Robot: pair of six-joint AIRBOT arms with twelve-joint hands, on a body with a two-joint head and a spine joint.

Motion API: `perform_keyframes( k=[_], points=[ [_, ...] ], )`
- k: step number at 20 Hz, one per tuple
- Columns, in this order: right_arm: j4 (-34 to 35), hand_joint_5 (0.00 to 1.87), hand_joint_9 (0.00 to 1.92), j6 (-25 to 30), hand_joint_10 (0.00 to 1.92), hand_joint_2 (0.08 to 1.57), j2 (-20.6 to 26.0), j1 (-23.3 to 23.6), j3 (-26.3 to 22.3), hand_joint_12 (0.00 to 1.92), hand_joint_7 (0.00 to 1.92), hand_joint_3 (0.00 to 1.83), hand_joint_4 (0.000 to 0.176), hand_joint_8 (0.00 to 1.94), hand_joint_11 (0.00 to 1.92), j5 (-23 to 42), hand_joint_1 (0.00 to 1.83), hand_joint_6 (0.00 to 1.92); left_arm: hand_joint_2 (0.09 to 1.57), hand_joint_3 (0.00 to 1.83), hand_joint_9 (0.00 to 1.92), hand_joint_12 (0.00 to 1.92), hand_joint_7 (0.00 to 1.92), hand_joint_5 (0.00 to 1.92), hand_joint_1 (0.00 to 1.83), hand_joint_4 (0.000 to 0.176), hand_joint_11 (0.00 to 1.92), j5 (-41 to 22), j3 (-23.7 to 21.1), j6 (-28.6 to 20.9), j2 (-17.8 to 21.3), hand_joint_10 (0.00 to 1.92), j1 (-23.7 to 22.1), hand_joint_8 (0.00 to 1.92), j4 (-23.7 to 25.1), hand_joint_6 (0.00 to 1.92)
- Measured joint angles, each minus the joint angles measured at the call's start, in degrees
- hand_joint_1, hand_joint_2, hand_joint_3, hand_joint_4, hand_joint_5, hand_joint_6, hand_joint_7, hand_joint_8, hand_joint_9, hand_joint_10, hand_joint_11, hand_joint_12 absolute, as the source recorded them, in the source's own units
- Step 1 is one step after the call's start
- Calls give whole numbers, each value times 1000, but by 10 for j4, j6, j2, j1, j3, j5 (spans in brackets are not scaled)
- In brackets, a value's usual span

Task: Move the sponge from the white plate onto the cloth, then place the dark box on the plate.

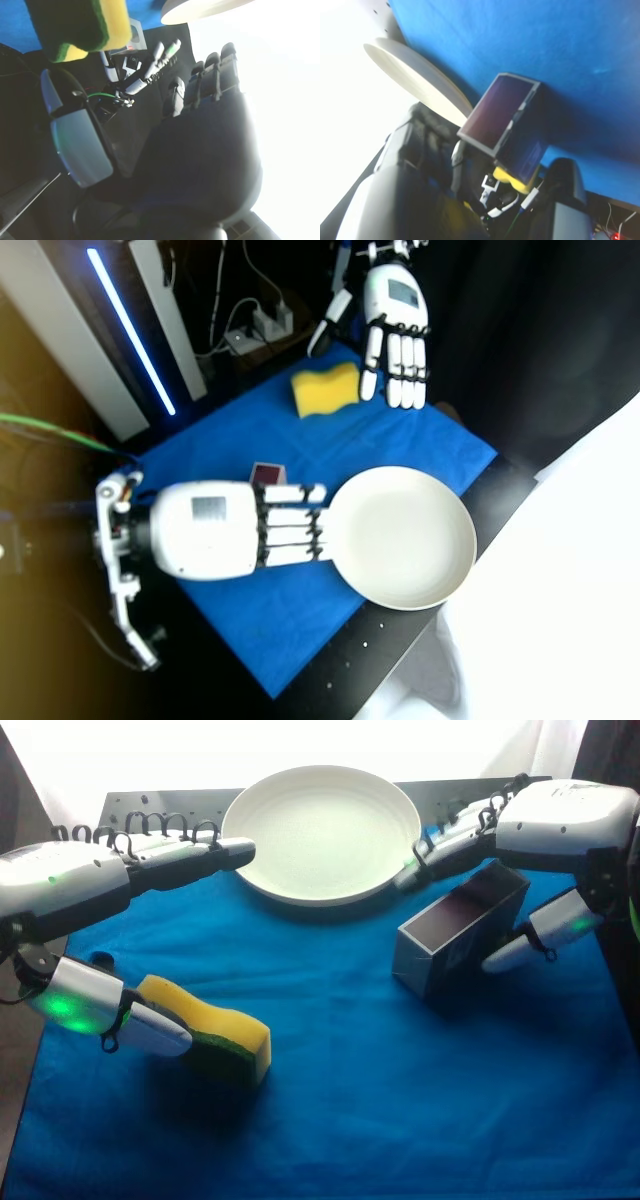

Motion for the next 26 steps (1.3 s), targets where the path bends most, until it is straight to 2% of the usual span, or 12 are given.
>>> perform_keyframes(
  k=[3,4,5,7,10,13,16,19,21,23,24,26],
  points=[
    [0,993,539,0,1658,936,1,0,-5,1898,573,0,0,1296,558,0,1027,48,779,0,0,1,0,0,765,147,2,1,-1,1,0,0,10,0,-9,0],
    [0,949,529,1,1835,941,1,0,-6,1916,550,0,0,1556,604,1,1061,232,774,0,0,0,0,0,776,164,0,-1,-2,0,0,0,13,0,-14,0],
    [0,982,648,1,1704,1063,1,2,-7,1920,692,12,0,1408,648,1,1099,820,773,0,0,0,0,0,786,166,0,-2,-2,0,0,0,16,0,-14,0],
    [2,954,847,1,1508,1116,2,3,-7,1782,828,4,0,1233,824,1,1101,1036,776,0,0,0,0,0,795,163,0,-1,-2,0,0,0,17,0,-16,0],
    [4,1029,922,1,1452,1087,7,13,-8,1755,954,0,0,1197,827,3,1133,940,775,0,0,0,0,0,785,170,0,-3,-2,0,0,0,21,0,-17,0],
    [8,952,889,1,1779,1121,13,21,-17,1896,862,3,0,1547,893,14,1160,1045,764,0,0,6,0,0,789,175,13,-2,-2,0,0,0,23,0,-17,0],
    [30,968,935,-7,1450,1108,26,40,-29,1740,1026,0,0,1132,830,44,1246,893,776,1,0,8,0,0,781,170,18,-6,-2,0,0,0,25,0,-23,0],
    [73,971,961,-61,1468,1112,33,76,-38,1787,964,0,0,1147,843,53,1157,995,787,5,0,6,0,0,794,139,12,-16,-2,0,-2,0,34,0,-34,0],
    [89,971,1053,-80,1180,1096,32,85,-36,1494,1082,0,0,1047,972,54,1270,820,798,9,0,5,0,0,796,143,10,-18,-2,0,-4,0,37,0,-36,0],
    [104,1016,1133,-85,1135,1079,14,96,-10,1513,1113,0,0,1018,1024,50,1284,707,790,3,0,8,0,0,797,164,16,-19,-2,0,-10,0,37,0,-38,0],
    [108,1084,1160,-87,1281,1059,5,104,0,1585,1100,1,0,1031,1079,44,1212,763,791,3,0,13,1,0,803,168,27,-19,-2,0,-11,0,37,0,-38,0],
    [110,993,1078,-86,1072,1066,-16,124,20,1380,1171,0,0,845,965,38,1267,859,793,4,0,9,0,0,815,176,18,-23,-1,0,-15,0,37,0,-38,0]
  ],
)
